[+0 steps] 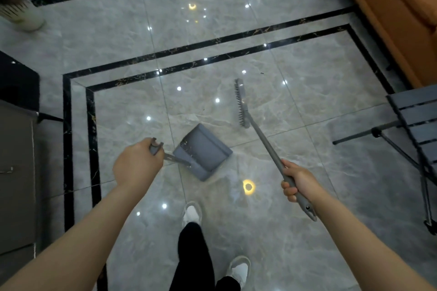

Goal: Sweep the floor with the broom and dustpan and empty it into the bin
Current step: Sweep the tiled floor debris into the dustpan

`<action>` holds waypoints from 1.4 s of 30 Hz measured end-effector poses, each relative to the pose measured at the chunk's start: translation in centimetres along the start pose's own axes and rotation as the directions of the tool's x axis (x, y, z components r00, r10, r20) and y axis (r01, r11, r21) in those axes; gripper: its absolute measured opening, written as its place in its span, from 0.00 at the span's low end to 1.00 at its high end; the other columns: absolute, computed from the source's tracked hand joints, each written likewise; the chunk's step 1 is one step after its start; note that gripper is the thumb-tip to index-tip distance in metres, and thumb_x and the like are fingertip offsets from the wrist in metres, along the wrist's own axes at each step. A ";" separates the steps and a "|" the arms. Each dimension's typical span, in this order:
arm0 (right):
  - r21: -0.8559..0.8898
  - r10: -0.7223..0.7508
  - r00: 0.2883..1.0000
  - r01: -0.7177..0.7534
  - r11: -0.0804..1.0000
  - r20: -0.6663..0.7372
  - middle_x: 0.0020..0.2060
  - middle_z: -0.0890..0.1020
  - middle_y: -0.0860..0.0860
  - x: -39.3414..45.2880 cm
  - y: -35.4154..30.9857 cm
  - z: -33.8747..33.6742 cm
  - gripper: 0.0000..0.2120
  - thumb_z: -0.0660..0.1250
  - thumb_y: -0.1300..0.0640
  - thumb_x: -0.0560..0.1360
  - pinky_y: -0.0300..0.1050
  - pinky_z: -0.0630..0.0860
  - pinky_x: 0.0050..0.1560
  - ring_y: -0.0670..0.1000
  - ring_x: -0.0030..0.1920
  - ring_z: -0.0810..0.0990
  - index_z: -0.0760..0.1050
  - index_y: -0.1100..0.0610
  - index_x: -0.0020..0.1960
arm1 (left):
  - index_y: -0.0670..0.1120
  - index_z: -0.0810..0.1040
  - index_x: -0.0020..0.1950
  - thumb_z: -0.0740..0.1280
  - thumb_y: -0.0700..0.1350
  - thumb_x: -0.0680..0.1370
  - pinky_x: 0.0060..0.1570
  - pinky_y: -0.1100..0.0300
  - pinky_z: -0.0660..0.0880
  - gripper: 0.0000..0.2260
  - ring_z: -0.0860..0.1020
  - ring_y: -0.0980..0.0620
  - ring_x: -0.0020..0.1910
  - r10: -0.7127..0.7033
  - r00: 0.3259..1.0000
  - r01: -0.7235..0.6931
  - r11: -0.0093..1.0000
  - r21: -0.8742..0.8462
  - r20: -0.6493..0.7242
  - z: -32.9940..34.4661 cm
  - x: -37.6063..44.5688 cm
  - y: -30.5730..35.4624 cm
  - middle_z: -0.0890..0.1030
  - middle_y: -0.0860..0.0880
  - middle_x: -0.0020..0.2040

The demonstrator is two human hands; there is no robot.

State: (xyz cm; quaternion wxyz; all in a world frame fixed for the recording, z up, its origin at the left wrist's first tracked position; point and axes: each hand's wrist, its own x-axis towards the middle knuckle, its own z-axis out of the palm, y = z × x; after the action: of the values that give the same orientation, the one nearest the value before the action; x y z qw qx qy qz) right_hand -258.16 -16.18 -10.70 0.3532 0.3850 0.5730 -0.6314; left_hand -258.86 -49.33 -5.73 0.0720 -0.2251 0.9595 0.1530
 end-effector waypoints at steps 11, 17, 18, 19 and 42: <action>-0.163 0.045 0.990 -0.066 0.984 -0.133 0.28 0.67 0.55 6.7 -9.5 5.7 0.21 0.50 0.63 0.81 0.32 0.61 0.16 0.45 0.14 0.62 0.63 0.52 0.72 | 0.44 0.78 0.42 0.61 0.49 0.77 0.32 0.59 0.68 0.10 0.73 0.45 0.34 -0.123 0.992 0.124 0.992 -0.016 0.021 -4.2 13.3 -3.0 0.76 0.46 0.34; -0.400 -0.026 0.987 -0.041 0.916 -0.161 0.28 0.67 0.54 10.7 -15.6 12.8 0.21 0.49 0.63 0.80 0.35 0.61 0.21 0.48 0.21 0.64 0.65 0.54 0.71 | 0.44 0.79 0.49 0.63 0.48 0.77 0.29 0.61 0.63 0.10 0.70 0.48 0.32 -0.201 0.976 0.197 0.979 0.054 0.080 -6.5 18.5 -6.8 0.74 0.47 0.35; -0.431 -0.033 0.986 -0.041 0.901 -0.163 0.28 0.67 0.54 11.3 -16.4 13.7 0.21 0.49 0.64 0.80 0.36 0.61 0.22 0.49 0.22 0.64 0.66 0.55 0.71 | 0.44 0.79 0.49 0.62 0.48 0.77 0.27 0.61 0.62 0.10 0.70 0.48 0.32 -0.211 0.973 0.205 0.976 0.070 0.091 -6.7 19.0 -7.3 0.73 0.48 0.33; -0.465 -0.031 0.987 -0.045 0.884 -0.155 0.28 0.67 0.54 12.2 -17.0 14.9 0.21 0.49 0.64 0.80 0.37 0.61 0.23 0.50 0.23 0.64 0.66 0.55 0.71 | 0.44 0.79 0.48 0.62 0.48 0.77 0.27 0.61 0.62 0.10 0.70 0.48 0.31 -0.224 0.970 0.217 0.973 0.076 0.098 -6.9 19.6 -8.3 0.72 0.48 0.32; -0.629 0.206 0.972 -0.092 0.772 0.112 0.25 0.66 0.53 12.6 -22.1 26.4 0.22 0.52 0.63 0.80 0.32 0.59 0.17 0.45 0.16 0.60 0.64 0.51 0.72 | 0.44 0.81 0.39 0.70 0.44 0.71 0.24 0.68 0.54 0.04 0.65 0.47 0.21 -0.182 0.983 0.182 0.979 0.088 -0.001 -5.5 18.9 -14.4 0.76 0.42 0.24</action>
State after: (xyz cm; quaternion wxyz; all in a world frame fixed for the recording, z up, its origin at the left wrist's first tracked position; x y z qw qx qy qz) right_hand -285.66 -40.42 -10.65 0.5575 0.2355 0.6827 -0.4095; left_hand -269.50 -71.18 -8.21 0.0991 -0.3080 0.9405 0.1042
